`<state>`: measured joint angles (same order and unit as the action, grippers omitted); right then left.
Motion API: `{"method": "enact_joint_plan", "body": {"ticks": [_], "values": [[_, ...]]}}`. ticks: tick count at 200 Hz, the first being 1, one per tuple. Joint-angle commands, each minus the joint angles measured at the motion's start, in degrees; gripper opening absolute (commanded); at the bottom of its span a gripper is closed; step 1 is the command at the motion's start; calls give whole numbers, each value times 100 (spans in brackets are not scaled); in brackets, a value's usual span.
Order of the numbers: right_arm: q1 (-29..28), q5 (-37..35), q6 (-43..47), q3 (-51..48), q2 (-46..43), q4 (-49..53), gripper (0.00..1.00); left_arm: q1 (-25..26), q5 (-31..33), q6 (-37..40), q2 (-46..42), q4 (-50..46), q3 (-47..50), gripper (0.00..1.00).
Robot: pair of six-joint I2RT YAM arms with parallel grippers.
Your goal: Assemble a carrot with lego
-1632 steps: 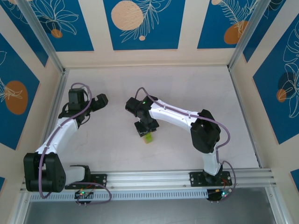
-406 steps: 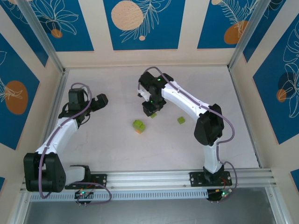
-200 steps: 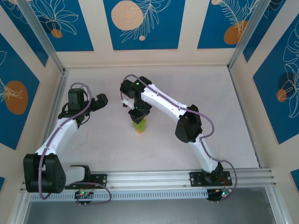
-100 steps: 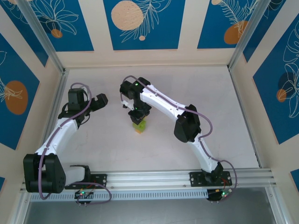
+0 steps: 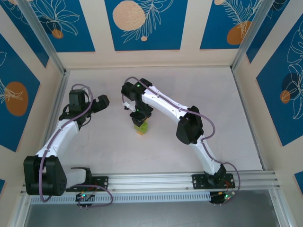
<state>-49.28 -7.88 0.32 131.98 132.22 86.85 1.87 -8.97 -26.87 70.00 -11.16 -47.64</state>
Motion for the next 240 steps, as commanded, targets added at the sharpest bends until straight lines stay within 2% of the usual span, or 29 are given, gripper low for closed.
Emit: {"method": "enact_joint_plan", "body": {"ticks": [1,170,240], "values": [[-45,208,132,-54,102,156,34,-66,-17,73,-91,42,-44,97],[-143,199,96,-122,234,146,34,-62,1,68,-74,45,-53,97],[-148,293,-246,119,374,337,35,-65,0,68,-65,54,-53,97]]}}
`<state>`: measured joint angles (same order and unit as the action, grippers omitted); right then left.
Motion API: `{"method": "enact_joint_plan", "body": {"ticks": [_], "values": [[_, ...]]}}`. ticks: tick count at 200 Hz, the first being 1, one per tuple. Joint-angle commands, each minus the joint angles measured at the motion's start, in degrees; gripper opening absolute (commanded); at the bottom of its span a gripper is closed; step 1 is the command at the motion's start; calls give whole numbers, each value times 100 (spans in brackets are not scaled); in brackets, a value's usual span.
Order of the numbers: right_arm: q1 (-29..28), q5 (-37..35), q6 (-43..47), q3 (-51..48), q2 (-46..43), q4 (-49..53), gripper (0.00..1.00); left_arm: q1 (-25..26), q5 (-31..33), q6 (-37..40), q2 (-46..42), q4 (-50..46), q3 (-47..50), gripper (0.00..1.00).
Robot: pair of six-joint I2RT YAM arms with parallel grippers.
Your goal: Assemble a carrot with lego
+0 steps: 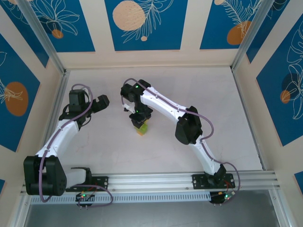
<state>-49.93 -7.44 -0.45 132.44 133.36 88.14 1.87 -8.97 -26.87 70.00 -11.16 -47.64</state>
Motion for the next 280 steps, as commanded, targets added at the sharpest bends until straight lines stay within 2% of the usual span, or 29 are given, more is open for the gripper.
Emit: {"method": "enact_joint_plan", "body": {"ticks": [1,116,280], "values": [[-80,251,-168,77,261,210,35,-64,1,68,-65,58,-53,97],[-68,559,-499,219,270,152,36,-64,-14,68,-87,60,-53,97],[-8,244,-834,405,171,74,33,-62,-8,70,-85,49,-61,97]]}}
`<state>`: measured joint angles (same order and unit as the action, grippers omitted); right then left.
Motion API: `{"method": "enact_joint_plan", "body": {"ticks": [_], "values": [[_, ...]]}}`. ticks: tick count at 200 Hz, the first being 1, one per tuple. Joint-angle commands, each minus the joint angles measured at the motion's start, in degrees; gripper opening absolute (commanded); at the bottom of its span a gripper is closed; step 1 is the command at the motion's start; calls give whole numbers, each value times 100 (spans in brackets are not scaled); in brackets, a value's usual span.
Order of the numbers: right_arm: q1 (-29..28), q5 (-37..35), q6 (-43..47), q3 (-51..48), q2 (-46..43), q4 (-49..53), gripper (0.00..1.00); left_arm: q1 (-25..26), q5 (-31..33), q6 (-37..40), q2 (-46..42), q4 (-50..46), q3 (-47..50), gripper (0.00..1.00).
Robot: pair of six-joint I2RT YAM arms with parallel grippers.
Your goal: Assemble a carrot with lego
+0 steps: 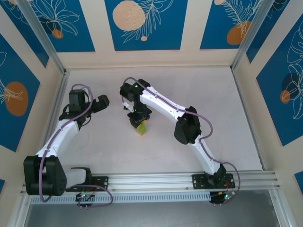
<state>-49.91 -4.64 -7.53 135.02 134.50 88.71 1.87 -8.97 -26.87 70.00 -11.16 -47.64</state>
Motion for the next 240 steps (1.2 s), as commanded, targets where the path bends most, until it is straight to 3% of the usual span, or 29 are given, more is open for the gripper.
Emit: {"method": "enact_joint_plan", "body": {"ticks": [1,240], "values": [[-10,-36,-126,147,54,16,33,-63,-8,69,-79,51,-61,97],[-201,-473,164,-282,299,280,34,-62,13,79,-85,46,-61,97]]}}
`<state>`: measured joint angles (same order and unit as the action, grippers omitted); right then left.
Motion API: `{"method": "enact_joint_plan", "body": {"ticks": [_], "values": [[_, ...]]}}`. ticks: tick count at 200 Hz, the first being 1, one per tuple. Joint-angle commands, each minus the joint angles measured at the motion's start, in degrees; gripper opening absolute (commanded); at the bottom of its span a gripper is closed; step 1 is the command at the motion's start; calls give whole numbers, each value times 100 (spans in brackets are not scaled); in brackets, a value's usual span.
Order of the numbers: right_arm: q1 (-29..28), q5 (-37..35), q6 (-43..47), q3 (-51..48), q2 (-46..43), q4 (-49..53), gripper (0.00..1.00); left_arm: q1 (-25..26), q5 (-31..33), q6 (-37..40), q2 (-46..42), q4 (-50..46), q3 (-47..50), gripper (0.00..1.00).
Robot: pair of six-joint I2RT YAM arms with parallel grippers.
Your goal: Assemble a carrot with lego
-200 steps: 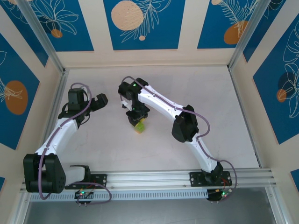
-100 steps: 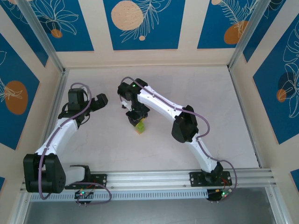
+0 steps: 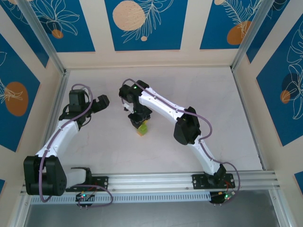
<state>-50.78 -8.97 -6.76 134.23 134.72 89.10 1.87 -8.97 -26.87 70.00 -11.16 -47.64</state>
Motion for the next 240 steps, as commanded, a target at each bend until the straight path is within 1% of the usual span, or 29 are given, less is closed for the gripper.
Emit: {"method": "enact_joint_plan", "body": {"ticks": [1,80,129,164,196,240], "values": [[-115,-37,87,-204,280,249,34,-63,16,82,-84,45,-61,97],[-157,18,190,-288,589,343,33,-62,7,77,-92,55,-53,97],[-149,10,176,-442,592,122,33,-64,10,77,-118,60,-44,97],[-136,-135,216,36,424,97,32,-62,12,79,-127,44,-44,97],[-196,-377,589,628,267,450,31,-61,10,79,-127,45,-44,98],[-284,-449,975,-132,-354,397,32,-64,19,81,-110,45,-44,97]]}}
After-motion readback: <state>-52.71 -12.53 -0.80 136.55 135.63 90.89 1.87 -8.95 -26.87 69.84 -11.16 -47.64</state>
